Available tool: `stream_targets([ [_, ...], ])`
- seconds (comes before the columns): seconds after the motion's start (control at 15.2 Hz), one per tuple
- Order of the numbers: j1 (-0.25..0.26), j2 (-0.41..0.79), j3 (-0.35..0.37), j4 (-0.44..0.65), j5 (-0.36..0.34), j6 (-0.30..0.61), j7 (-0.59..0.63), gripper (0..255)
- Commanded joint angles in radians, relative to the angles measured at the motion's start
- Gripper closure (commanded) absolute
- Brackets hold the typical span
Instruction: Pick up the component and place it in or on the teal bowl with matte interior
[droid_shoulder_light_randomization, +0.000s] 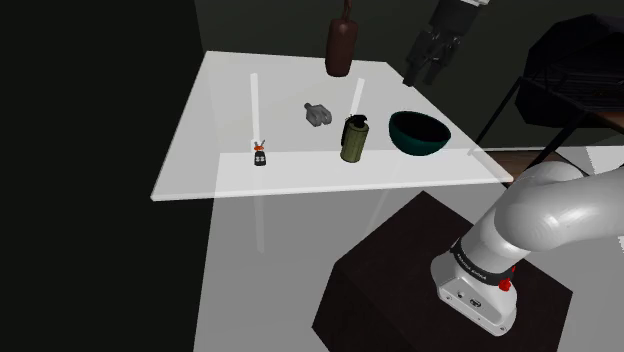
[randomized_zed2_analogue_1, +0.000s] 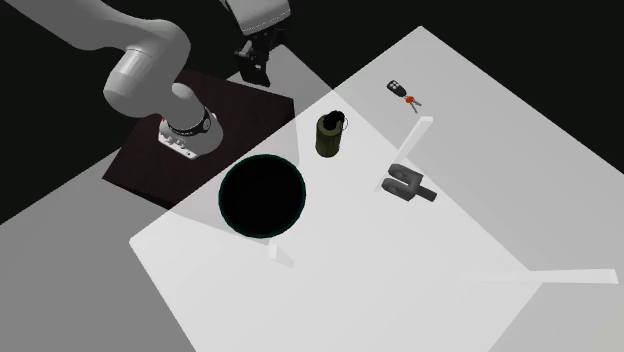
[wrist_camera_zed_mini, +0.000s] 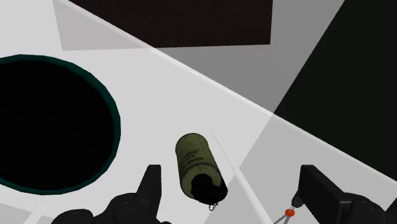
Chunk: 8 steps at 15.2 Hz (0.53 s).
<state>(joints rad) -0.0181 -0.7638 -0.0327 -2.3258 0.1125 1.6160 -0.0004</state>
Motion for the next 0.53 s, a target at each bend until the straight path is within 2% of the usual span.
stream_targets([
  [0.0,0.0,0.0,0.0,0.0,0.0,0.0,0.0,0],
  [0.46,0.002,0.257,0.0,0.07,-0.018,0.16,-0.03,0],
])
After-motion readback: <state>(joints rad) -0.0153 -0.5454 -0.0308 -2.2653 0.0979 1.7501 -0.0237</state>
